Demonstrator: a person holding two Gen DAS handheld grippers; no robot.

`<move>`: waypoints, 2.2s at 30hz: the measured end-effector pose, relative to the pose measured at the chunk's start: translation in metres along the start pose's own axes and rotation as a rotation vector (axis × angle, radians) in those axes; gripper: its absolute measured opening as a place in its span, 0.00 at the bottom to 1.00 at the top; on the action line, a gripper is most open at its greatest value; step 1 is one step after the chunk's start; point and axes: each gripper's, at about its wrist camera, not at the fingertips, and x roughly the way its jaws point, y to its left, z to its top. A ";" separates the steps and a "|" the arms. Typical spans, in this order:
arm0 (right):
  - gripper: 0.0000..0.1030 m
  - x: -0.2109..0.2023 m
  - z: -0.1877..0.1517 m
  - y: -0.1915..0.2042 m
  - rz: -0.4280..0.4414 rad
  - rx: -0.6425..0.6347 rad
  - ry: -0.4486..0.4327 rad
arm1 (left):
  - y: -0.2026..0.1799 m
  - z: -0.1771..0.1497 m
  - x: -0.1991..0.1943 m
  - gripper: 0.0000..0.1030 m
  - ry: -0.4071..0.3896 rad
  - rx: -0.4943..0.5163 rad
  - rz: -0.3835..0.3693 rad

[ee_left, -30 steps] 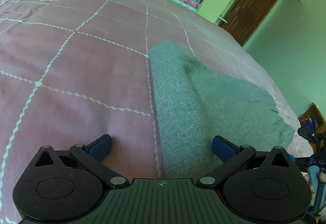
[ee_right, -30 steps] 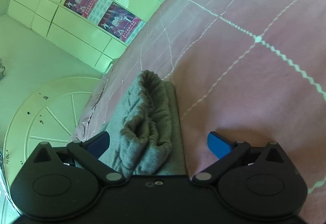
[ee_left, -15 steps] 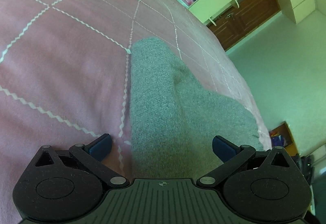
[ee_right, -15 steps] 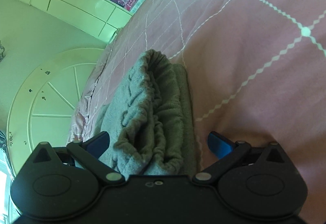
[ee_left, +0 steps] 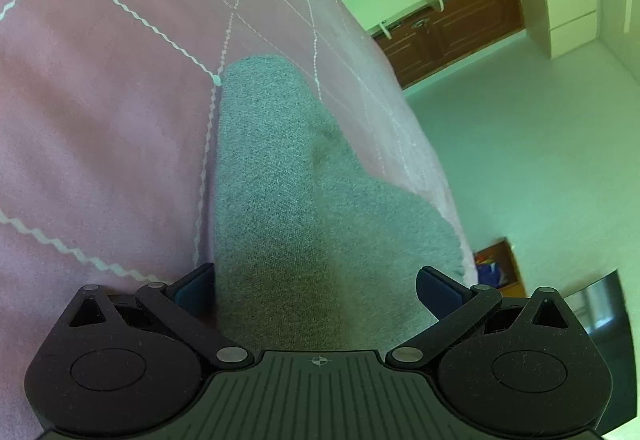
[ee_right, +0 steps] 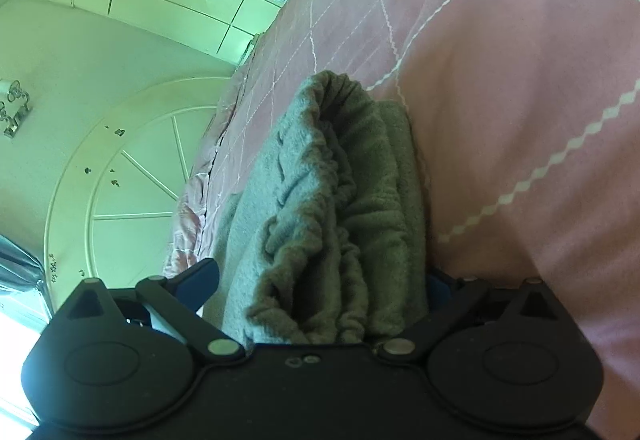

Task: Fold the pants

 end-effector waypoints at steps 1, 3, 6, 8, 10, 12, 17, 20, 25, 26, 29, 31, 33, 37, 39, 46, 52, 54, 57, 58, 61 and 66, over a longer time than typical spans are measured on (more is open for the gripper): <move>0.81 0.000 0.002 -0.001 -0.004 0.003 0.002 | 0.001 0.000 0.001 1.00 -0.004 0.002 -0.007; 0.66 -0.001 0.004 -0.006 -0.009 0.021 0.009 | 0.003 -0.001 0.003 1.00 -0.009 -0.001 -0.014; 0.54 -0.001 0.006 -0.012 -0.011 0.027 0.017 | -0.005 -0.005 0.012 0.98 0.004 0.030 0.002; 0.53 -0.001 0.006 -0.011 -0.015 0.023 0.019 | -0.009 -0.005 0.018 0.81 0.019 0.046 0.017; 0.57 0.001 0.006 -0.009 -0.015 0.018 0.019 | 0.001 -0.005 0.021 0.47 0.025 0.001 0.012; 0.65 0.005 0.006 -0.006 -0.011 0.016 0.024 | 0.012 -0.007 0.020 0.44 0.011 -0.033 -0.041; 0.44 0.006 0.006 0.007 0.024 0.008 0.016 | 0.019 -0.018 0.019 0.36 -0.046 -0.085 -0.125; 0.40 -0.001 0.006 0.019 0.059 -0.030 -0.003 | 0.017 -0.023 0.017 0.33 -0.093 -0.106 -0.177; 0.39 -0.001 0.027 0.050 0.157 -0.088 -0.008 | 0.002 -0.006 0.006 0.32 -0.153 -0.081 -0.239; 0.39 0.002 0.035 0.055 0.168 -0.096 -0.005 | 0.001 0.003 0.005 0.32 -0.165 -0.080 -0.249; 0.39 0.022 0.069 0.069 0.195 -0.131 0.015 | 0.001 0.040 -0.002 0.32 -0.205 -0.051 -0.262; 0.39 0.039 0.094 0.077 0.212 -0.156 0.022 | 0.004 0.070 -0.003 0.32 -0.213 -0.030 -0.254; 0.39 0.058 0.121 0.080 0.224 -0.161 0.014 | 0.009 0.097 -0.003 0.32 -0.219 -0.006 -0.244; 0.39 0.095 0.164 0.077 0.247 -0.160 0.002 | 0.015 0.149 0.007 0.32 -0.225 0.038 -0.205; 0.39 0.115 0.180 0.073 0.250 -0.174 0.002 | 0.021 0.175 0.014 0.32 -0.232 0.050 -0.186; 0.50 0.185 0.203 0.009 -0.007 -0.123 -0.031 | 0.063 0.220 0.072 0.47 -0.165 0.089 0.026; 0.50 0.175 0.194 -0.004 0.041 -0.163 -0.054 | 0.068 0.205 0.065 0.54 -0.224 0.157 0.053; 0.69 0.162 0.195 0.000 0.046 -0.167 -0.093 | 0.061 0.196 0.047 0.72 -0.252 0.189 0.098; 0.89 0.129 0.185 0.016 0.043 -0.251 -0.196 | 0.037 0.175 0.020 0.94 -0.303 0.306 0.286; 0.89 0.123 0.182 0.027 0.034 -0.302 -0.217 | 0.026 0.170 0.013 0.94 -0.314 0.351 0.363; 0.95 0.131 0.172 0.060 -0.101 -0.438 -0.255 | -0.001 0.161 0.010 1.00 -0.374 0.448 0.480; 0.94 0.185 0.157 0.049 -0.467 -0.507 -0.120 | -0.008 0.142 0.032 1.00 -0.346 0.545 0.663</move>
